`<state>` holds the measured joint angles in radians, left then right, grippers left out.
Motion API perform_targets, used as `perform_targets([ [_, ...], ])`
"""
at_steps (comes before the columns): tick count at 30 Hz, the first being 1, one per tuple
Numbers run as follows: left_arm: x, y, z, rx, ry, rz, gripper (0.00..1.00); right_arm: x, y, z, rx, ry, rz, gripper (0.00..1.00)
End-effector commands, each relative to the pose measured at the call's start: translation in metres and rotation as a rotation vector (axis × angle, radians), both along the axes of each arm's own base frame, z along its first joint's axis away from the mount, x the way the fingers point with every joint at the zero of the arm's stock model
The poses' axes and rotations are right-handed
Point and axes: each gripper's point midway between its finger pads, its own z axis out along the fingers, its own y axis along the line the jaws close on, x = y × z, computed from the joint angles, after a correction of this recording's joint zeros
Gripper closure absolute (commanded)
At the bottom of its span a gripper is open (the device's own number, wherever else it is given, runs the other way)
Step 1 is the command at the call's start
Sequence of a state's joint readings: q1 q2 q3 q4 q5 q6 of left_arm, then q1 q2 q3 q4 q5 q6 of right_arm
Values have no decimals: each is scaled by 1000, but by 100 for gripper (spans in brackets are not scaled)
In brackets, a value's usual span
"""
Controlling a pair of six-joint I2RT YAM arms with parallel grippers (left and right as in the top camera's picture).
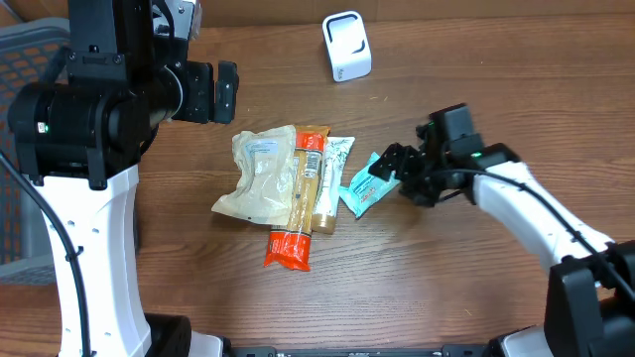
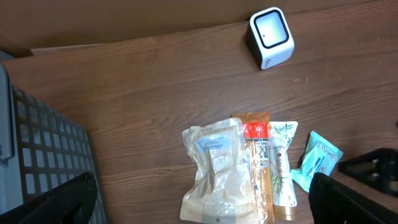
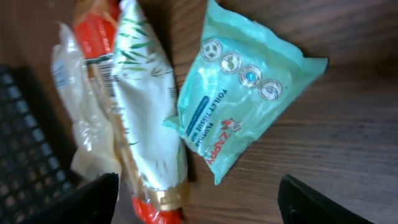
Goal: Scan the item barcode
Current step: 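Reach the right gripper to the mint-green packet and grasp it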
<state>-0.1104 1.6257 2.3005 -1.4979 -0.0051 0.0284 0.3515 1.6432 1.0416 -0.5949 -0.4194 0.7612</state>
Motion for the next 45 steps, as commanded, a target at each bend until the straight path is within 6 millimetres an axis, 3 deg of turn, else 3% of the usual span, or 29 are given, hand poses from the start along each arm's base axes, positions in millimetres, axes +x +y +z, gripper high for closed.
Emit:
perform_targets([
  [1, 1, 1, -1, 3, 3, 10, 0, 6, -5, -12, -134, 20, -213, 22],
  [11, 1, 1, -1, 3, 3, 10, 0, 2, 28, -50, -157, 57, -203, 42],
  [21, 1, 1, -1, 3, 3, 10, 0, -12, 35, -91, -221, 121, -160, 42],
  [22, 1, 1, -1, 3, 3, 10, 0, -14, 35, -96, -230, 132, -158, 44],
  [24, 1, 1, -1, 3, 3, 10, 1, -16, 35, -104, -232, 150, -152, 60],
  [26, 1, 1, -1, 3, 3, 10, 1, -16, 36, -105, -232, 150, -147, 64],
  [31, 1, 1, -1, 3, 3, 10, 1, -10, 47, -91, -201, 75, 26, 74],
  [34, 1, 1, -1, 3, 3, 10, 0, -5, 41, -75, -228, 33, 120, 77],
  [40, 1, 1, -1, 3, 3, 10, 1, 9, 1, -30, -429, -19, 253, 94],
  [45, 1, 1, -1, 3, 3, 10, 0, 19, -45, 12, -764, -51, 249, 96],
])
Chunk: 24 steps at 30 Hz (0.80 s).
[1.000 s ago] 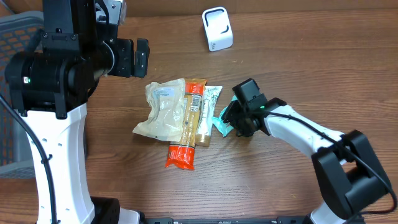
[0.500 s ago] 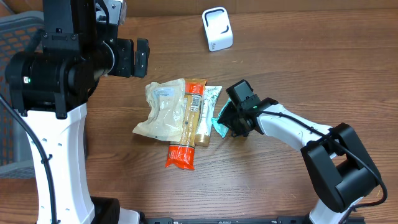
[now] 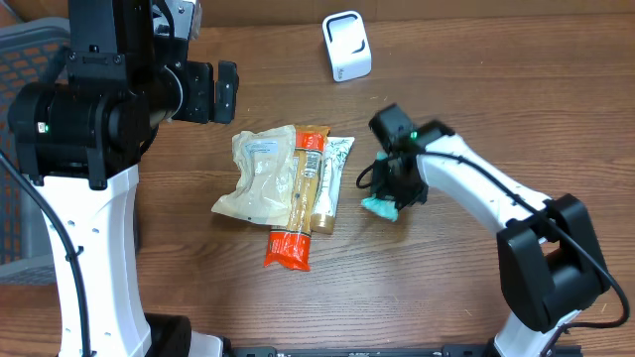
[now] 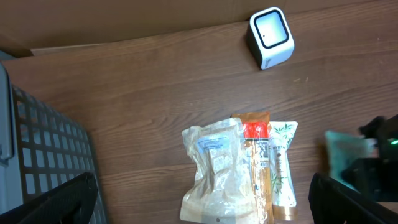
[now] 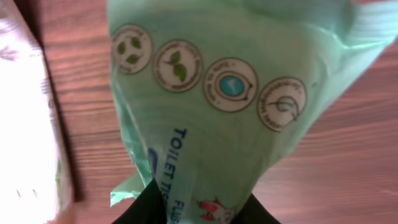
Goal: Scan the item barcode
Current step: 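Reach the right gripper to the mint-green packet and grasp it, then pull the mint-green packet right and set it down flat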
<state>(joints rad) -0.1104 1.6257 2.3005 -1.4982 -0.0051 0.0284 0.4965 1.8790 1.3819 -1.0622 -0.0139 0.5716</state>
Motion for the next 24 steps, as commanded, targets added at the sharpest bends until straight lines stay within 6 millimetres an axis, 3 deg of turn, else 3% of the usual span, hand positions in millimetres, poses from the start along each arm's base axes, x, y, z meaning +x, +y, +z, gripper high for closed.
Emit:
perform_targets([
  [1, 1, 1, -1, 3, 3, 10, 0, 28, -35, 41, -282, -173, 88, 96],
  [9, 1, 1, -1, 3, 3, 10, 0, 27, -86, 56, -827, -212, 232, 96],
  [12, 2, 1, -1, 3, 3, 10, 0, 33, -90, 44, -939, -150, 381, 96],
  [17, 2, 1, -1, 3, 3, 10, 0, 33, -75, 13, -975, -70, 566, 96],
  [20, 2, 1, -1, 3, 3, 10, 1, 35, -55, 8, -957, -124, 585, 96],
  [22, 2, 1, -1, 3, 3, 10, 0, 33, -40, 5, -931, -153, 604, 74],
  [24, 2, 1, -1, 3, 3, 10, 1, 27, -27, 1, -903, -156, 629, 68],
])
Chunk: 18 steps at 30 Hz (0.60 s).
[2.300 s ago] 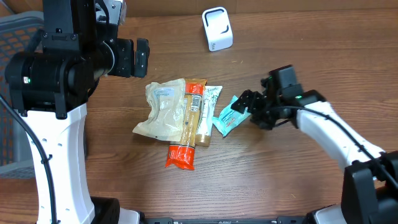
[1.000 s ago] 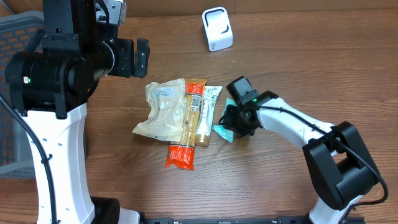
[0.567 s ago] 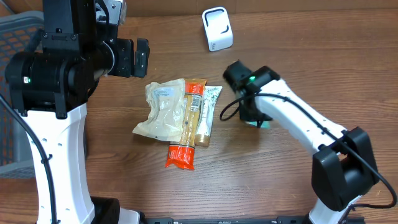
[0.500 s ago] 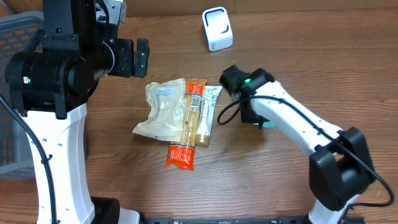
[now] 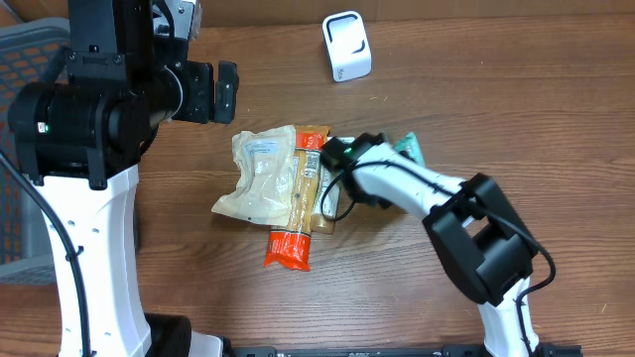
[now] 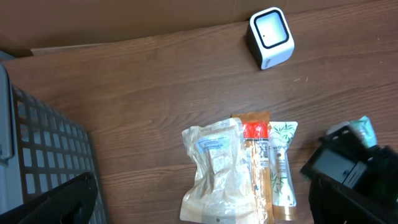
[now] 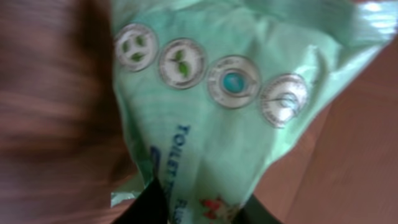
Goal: Scan the item barcode
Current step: 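Pull the mint-green packet right and set it down flat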
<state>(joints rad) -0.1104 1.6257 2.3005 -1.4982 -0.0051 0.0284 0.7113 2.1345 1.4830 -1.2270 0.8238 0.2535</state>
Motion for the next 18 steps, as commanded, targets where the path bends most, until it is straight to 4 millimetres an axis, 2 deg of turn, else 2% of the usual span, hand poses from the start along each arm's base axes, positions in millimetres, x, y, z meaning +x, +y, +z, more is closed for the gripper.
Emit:
perform_targets([
  [1, 2, 1, -1, 3, 3, 10, 1, -6, 27, 5, 33, 4, 71, 65],
  [7, 2, 1, -1, 3, 3, 10, 0, -31, 59, -10, 135, 87, 106, 45],
  [12, 2, 1, -1, 3, 3, 10, 0, -43, 73, -21, 226, 153, 88, 45],
  [15, 2, 1, -1, 3, 3, 10, 0, -38, 76, -18, 266, 152, 70, 40],
  [18, 2, 1, -1, 3, 3, 10, 0, -24, 82, -9, 303, 117, 60, 32],
])
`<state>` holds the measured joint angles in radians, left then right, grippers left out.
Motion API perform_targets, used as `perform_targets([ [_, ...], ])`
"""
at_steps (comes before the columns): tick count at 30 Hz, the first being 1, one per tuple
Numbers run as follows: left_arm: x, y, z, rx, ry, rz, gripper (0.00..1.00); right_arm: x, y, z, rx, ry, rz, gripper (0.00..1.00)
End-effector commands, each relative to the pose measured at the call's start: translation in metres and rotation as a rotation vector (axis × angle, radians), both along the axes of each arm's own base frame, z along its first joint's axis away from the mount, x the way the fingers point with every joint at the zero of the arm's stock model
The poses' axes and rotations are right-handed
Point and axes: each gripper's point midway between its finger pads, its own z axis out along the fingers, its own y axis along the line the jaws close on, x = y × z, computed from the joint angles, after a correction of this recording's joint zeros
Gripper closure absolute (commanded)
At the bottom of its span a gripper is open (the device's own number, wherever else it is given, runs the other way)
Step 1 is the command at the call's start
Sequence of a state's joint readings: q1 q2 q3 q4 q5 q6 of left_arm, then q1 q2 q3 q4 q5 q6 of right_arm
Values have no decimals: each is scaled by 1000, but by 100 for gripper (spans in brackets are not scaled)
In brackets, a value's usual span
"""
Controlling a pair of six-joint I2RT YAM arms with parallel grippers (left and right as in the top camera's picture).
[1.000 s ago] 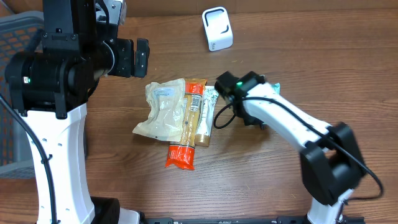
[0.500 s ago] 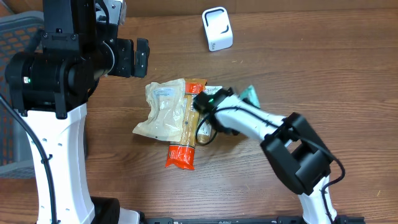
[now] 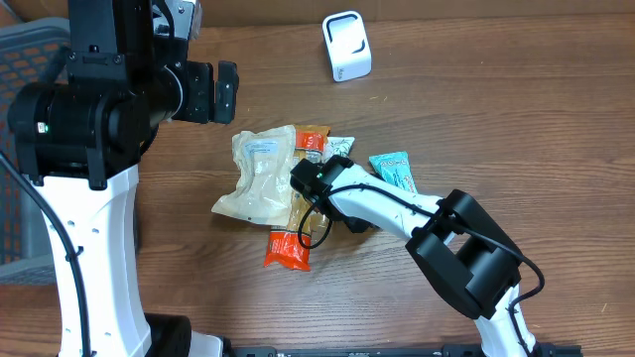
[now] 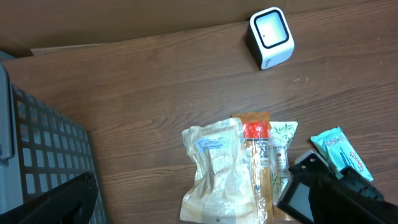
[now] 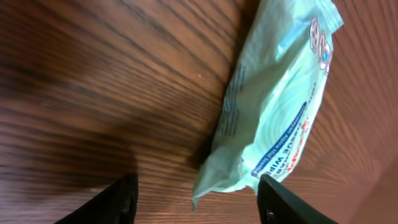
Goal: Scan the item barcode
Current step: 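Pull the mint-green packet right and set it down flat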
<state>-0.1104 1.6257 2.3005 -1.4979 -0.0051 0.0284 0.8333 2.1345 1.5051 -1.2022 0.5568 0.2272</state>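
The teal wipes packet (image 3: 394,171) lies flat on the wooden table, just right of the item pile; it also shows as the packet (image 5: 273,118) and the packet (image 4: 339,151). My right gripper (image 5: 196,208) is open, its fingers (image 5: 117,200) spread low over the wood a little short of the packet, with nothing between them. In the overhead view the right arm (image 3: 377,203) bends across the pile. The white scanner (image 3: 346,46) stands at the far edge. My left gripper (image 4: 202,208) hangs open high above the table.
The pile holds a clear pouch (image 3: 260,174), an orange-red stick pack (image 3: 290,246) and a bamboo-print tube (image 3: 340,147). A dark mesh basket (image 4: 43,155) sits off the table's left edge. The left arm's body (image 3: 99,109) stands at the left.
The right gripper was shut on the teal packet, holding it up. Now the packet lies on the table and the fingers are open. The right wrist stands further left, over the pile.
The right gripper stood open beside the teal packet lying right of the pile. Then it was shut on the packet, and later held it nearer the pile. Now the packet lies let go, a little farther back and right. The left arm never moved.
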Motion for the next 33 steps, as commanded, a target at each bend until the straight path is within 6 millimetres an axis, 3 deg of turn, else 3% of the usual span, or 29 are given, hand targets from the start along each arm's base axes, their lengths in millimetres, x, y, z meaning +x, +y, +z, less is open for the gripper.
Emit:
perform_targets([
  [1, 2, 1, -1, 3, 4, 10, 0, 22, 14, 17, 104, -51, -35, 30],
  [7, 2, 1, -1, 3, 4, 10, 1, 45, 16, 13, 147, -86, -10, 29],
  [14, 2, 1, -1, 3, 4, 10, 0, 61, 4, 13, 163, -104, -35, 31],
  [17, 2, 1, -1, 3, 4, 10, 0, 58, 4, 10, 176, -78, -38, 37],
  [23, 2, 1, -1, 3, 4, 10, 0, 52, 4, -2, 178, -32, 4, 39],
  [29, 2, 1, -1, 3, 4, 10, 1, 54, -30, -20, 37, -110, 19, 39],
  [33, 2, 1, -1, 3, 4, 10, 1, 46, -41, -35, 20, -102, 13, 41],
])
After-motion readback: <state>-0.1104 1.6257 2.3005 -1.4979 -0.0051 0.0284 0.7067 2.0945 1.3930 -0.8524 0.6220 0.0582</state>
